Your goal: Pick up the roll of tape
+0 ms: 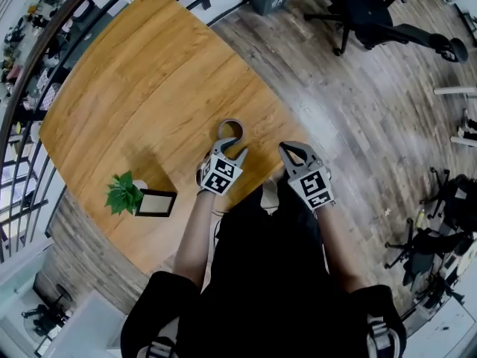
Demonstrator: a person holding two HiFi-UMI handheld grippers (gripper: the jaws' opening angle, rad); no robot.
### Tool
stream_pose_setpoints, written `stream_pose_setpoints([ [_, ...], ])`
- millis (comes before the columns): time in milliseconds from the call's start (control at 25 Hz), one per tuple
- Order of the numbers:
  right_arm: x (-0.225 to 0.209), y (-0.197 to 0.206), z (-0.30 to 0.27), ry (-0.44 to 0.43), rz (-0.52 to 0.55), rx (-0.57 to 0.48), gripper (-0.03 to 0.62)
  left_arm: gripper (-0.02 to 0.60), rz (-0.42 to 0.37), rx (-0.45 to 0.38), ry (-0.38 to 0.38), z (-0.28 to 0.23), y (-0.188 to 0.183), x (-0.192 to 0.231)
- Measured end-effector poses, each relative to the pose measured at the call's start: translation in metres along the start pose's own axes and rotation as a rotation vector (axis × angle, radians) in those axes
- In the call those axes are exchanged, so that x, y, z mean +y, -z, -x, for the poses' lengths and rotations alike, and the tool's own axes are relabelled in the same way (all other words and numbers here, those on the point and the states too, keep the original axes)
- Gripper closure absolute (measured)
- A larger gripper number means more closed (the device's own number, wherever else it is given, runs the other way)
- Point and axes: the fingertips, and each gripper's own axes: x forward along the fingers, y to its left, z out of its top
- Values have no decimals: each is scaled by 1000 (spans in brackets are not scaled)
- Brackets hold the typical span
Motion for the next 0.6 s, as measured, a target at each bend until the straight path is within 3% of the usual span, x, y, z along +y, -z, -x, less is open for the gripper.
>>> stream_pose_setpoints([
  [600, 0, 3, 7, 29, -20, 17, 586, 443, -52, 100, 56, -32, 18, 1],
])
